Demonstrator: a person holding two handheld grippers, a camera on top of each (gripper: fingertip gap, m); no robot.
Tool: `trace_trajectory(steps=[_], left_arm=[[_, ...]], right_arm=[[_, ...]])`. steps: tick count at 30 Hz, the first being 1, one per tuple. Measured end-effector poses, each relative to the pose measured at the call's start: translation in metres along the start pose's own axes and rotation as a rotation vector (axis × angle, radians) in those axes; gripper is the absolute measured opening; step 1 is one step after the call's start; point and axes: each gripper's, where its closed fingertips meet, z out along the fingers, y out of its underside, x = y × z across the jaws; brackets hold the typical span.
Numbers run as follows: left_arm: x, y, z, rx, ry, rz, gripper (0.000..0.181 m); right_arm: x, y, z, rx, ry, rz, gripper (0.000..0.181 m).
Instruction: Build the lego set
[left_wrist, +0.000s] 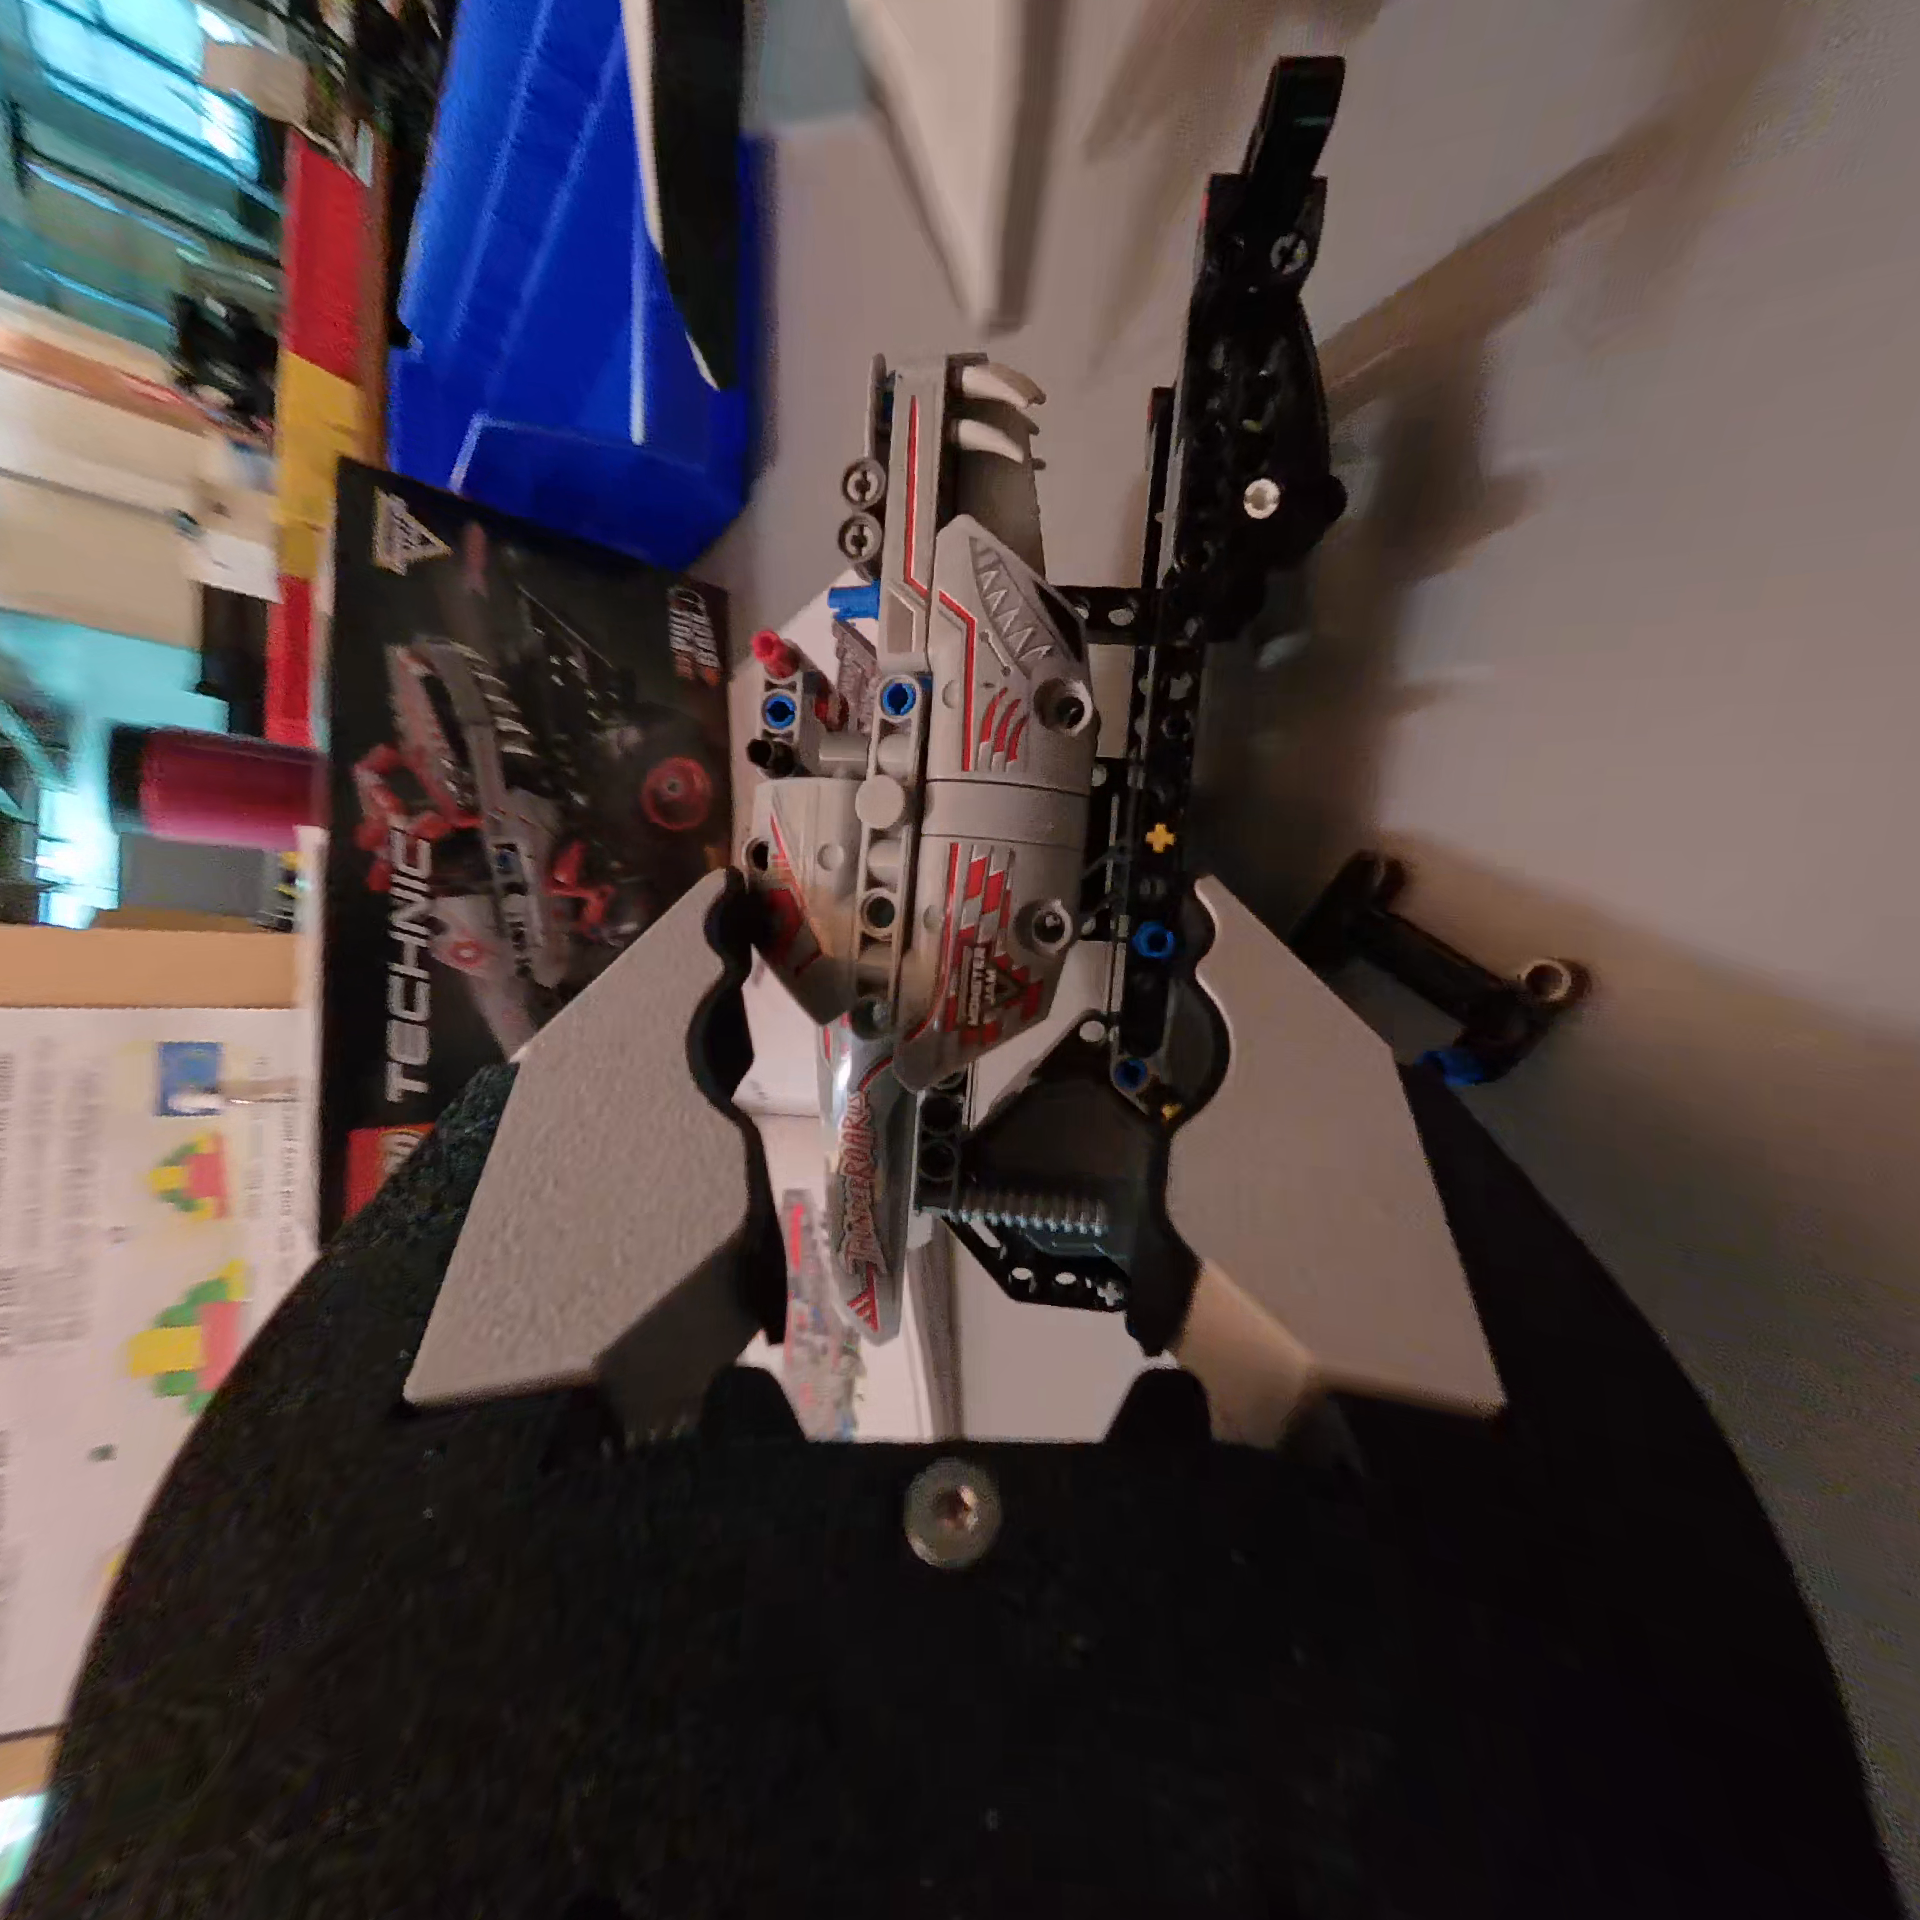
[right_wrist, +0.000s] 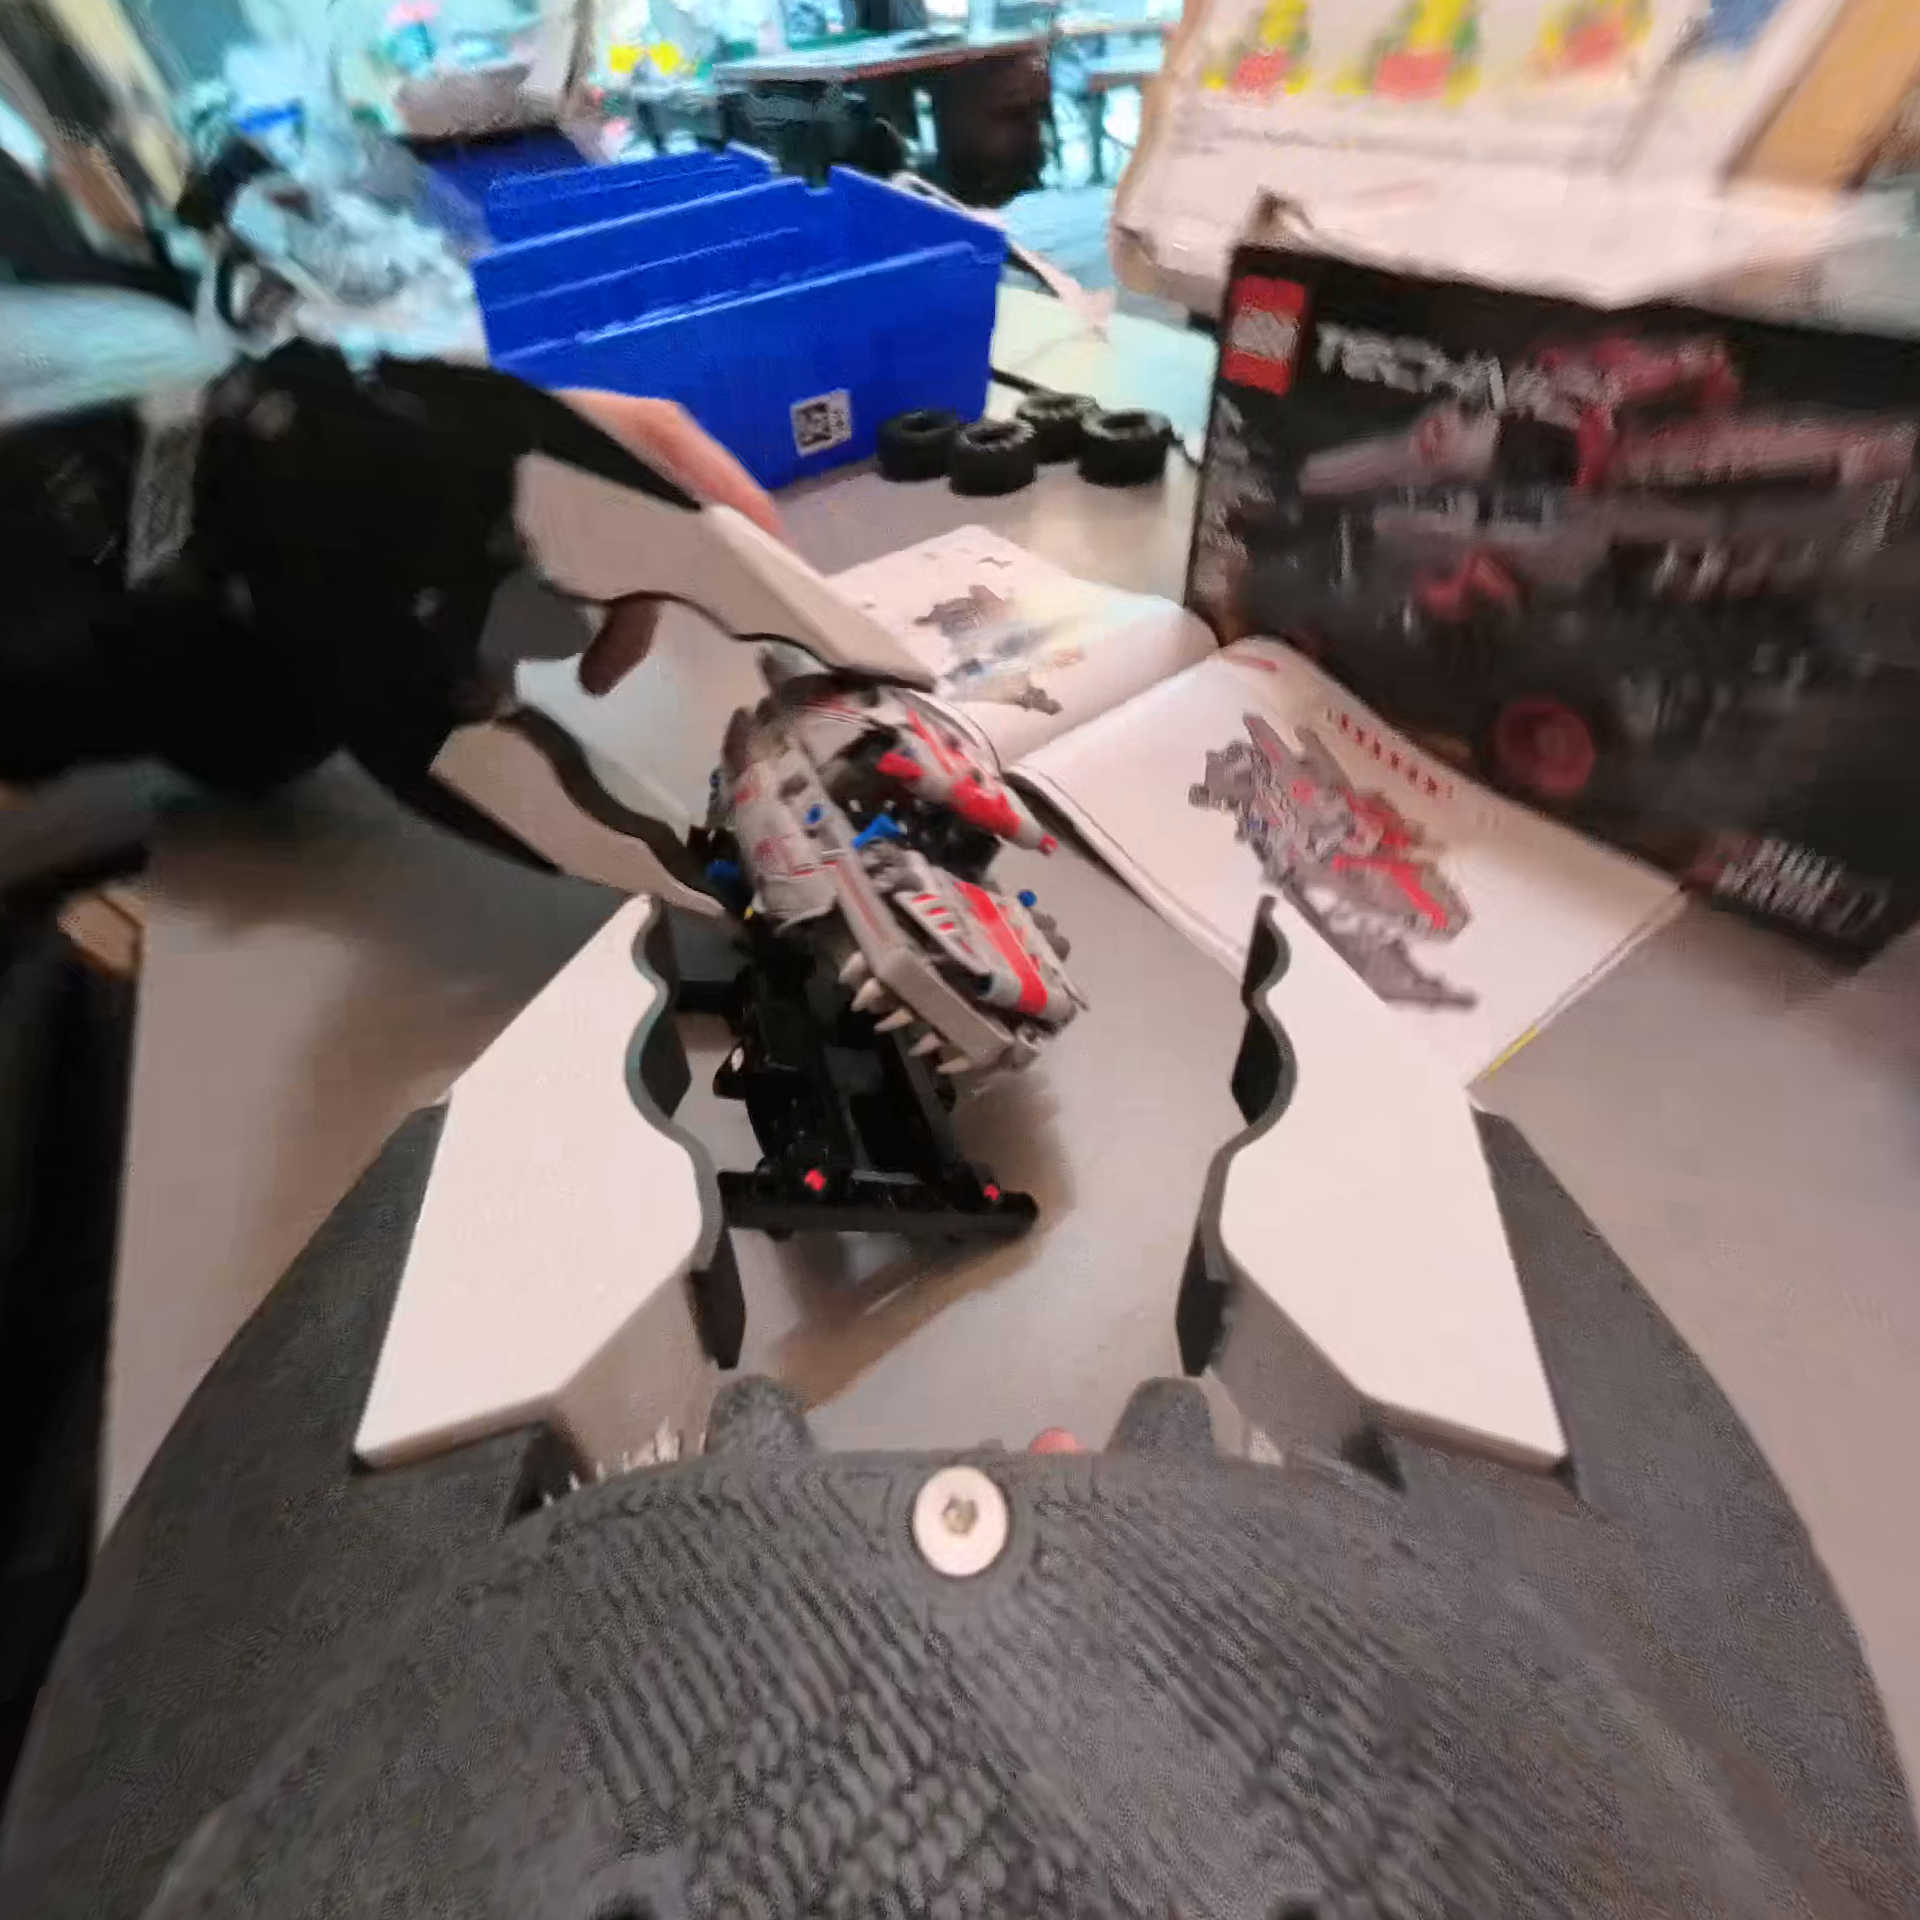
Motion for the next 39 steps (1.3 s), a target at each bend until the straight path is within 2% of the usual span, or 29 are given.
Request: trace_trajectory(steps=[4, 6, 11, 13, 15, 19, 26, 28, 31, 33, 39], left_arm=[[0.0, -0.002, -0.004, 0.007, -0.12, 0.119, 0.079], [0.001, -0.003, -0.006, 0.016, -0.146, 0.133, 0.079], [0.005, -0.007, -0.009, 0.054, -0.141, 0.092, 0.081], [0.006, -0.009, -0.009, 0.08, -0.108, 0.041, 0.081], [0.007, -0.009, -0.009, 0.097, -0.059, -0.025, 0.084], [0.007, -0.014, -0.012, 0.172, 0.03, -0.166, 0.083], [0.009, -0.016, -0.017, 0.203, 0.046, -0.194, 0.081], [0.01, -0.016, -0.017, 0.198, 0.04, -0.205, 0.084], [0.011, -0.017, -0.019, 0.206, 0.064, -0.259, 0.086], [0.011, -0.017, -0.023, 0.224, 0.095, -0.297, 0.085], [0.005, -0.02, -0.033, 0.276, 0.147, -0.436, 0.089]], right_arm=[[-0.007, 0.036, 0.017, -0.168, -0.056, 0.2, 0.113], [-0.017, 0.043, 0.024, -0.186, -0.098, 0.252, 0.115], [-0.022, 0.054, 0.036, -0.223, -0.084, 0.247, 0.109], [-0.027, 0.062, 0.039, -0.258, -0.104, 0.234, 0.098], [-0.029, 0.056, 0.039, -0.216, -0.109, 0.244, 0.083], [-0.029, 0.05, 0.038, -0.175, -0.133, 0.299, 0.087], [-0.018, 0.038, 0.036, -0.078, -0.199, 0.474, 0.09], [-0.02, 0.042, 0.04, -0.116, -0.209, 0.466, 0.094], [-0.027, 0.046, 0.041, -0.157, -0.208, 0.37, 0.088], [-0.028, 0.044, 0.039, -0.145, -0.201, 0.339, 0.075], [-0.037, 0.042, 0.038, -0.143, -0.187, 0.215, 0.073]])
